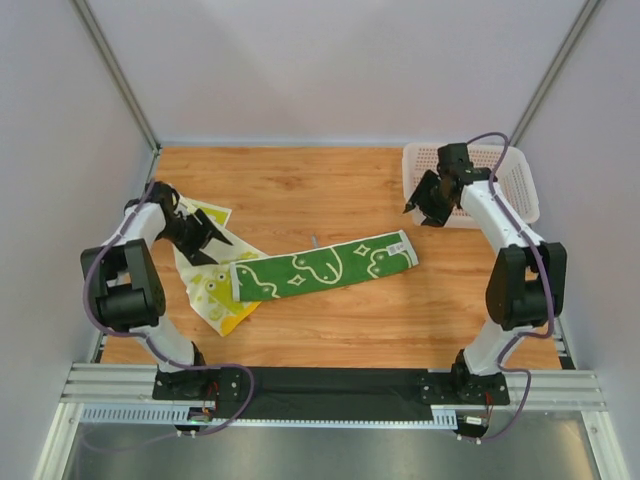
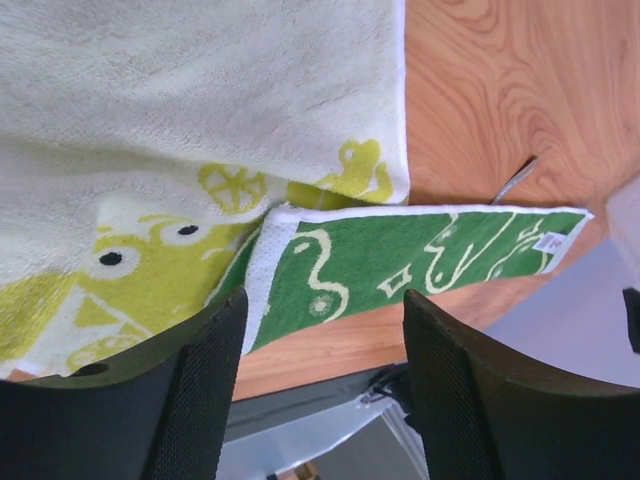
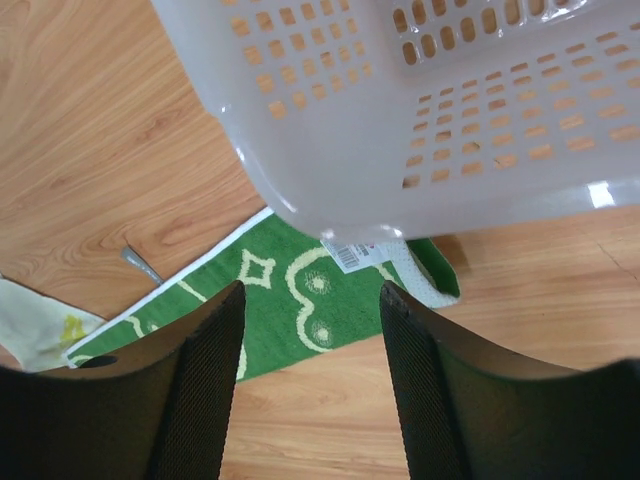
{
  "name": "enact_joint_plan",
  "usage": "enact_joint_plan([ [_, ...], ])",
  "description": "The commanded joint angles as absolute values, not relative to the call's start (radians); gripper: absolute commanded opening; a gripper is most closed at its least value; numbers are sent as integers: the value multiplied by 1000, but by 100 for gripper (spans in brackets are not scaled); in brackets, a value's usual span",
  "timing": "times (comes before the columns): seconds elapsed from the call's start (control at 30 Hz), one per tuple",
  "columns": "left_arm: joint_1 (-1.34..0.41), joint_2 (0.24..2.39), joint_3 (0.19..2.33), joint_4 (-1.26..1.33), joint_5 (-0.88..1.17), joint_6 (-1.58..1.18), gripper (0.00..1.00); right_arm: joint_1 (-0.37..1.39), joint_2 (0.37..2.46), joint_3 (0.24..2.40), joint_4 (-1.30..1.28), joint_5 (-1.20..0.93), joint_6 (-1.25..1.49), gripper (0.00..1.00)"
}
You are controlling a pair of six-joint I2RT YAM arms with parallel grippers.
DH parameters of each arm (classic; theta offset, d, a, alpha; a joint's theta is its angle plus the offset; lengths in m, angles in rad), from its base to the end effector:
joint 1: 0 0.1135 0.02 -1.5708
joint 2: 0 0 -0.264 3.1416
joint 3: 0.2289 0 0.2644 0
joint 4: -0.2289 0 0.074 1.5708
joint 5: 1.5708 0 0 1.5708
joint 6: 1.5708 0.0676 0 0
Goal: Roll the towels
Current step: Fold the towel
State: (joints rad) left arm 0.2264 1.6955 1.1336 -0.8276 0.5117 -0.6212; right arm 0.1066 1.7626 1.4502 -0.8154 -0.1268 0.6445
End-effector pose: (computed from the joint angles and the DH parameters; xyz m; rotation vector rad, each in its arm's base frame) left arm 0.3258 0.0411 0.1583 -1.1525 2.7258 -0.8116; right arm 0.3911 0.0504 0.2232 0.6927 2.6609 0.3894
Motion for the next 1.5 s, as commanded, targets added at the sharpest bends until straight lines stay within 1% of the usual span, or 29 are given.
enact_joint_plan([
  [0.0,233,1622,1201,-897,416,-592,71,132,1620,1410,-827,-51,608,58],
  [0.07,233,1573,1206,-920,338,-581,71,138,1559,1326,-807,-34,601,59],
  [0.17,235,1482,1184,-934,290,-565,71,138,1510,1232,-764,-35,588,57],
  [0.27,230,1379,1103,-930,241,-539,70,140,1517,1149,-738,-28,566,56],
  [0.4,227,1263,997,-914,242,-503,70,140,1561,1091,-701,-40,548,55],
  [0.57,207,1169,888,-882,270,-491,69,140,1646,1100,-658,-54,552,55],
  [0.7,166,1147,897,-874,279,-480,69,138,1698,1123,-635,-66,560,55],
  [0.8,169,1152,888,-864,279,-476,69,140,1730,1127,-640,-45,557,54],
  [0.87,166,1155,890,-854,299,-468,69,140,1743,1111,-632,-38,558,51],
  [0.9,166,1155,888,-851,298,-469,68,140,1743,1105,-632,-38,563,48],
  [0.97,166,1154,888,-848,302,-468,68,140,1738,1077,-620,-38,566,36],
  [1.03,166,1149,887,-839,305,-466,68,141,1732,1054,-609,-37,572,19],
  [1.1,166,1147,887,-839,307,-463,68,143,1721,1019,-601,-40,578,11],
  [1.13,166,1147,887,-835,313,-463,68,144,1715,1006,-598,-55,580,3],
  [1.17,166,1147,887,-836,316,-460,68,147,1695,994,-598,-63,581,1],
  [1.27,166,1146,887,-834,322,-456,67,175,1637,922,-610,-86,589,0],
  [1.4,166,1137,887,-833,313,-457,67,245,1435,787,-649,-121,630,0],
  [1.43,166,1135,887,-834,305,-459,67,259,1396,773,-660,-123,650,3],
  [1.47,166,1132,885,-834,299,-462,67,273,1363,761,-670,-123,660,9],
])
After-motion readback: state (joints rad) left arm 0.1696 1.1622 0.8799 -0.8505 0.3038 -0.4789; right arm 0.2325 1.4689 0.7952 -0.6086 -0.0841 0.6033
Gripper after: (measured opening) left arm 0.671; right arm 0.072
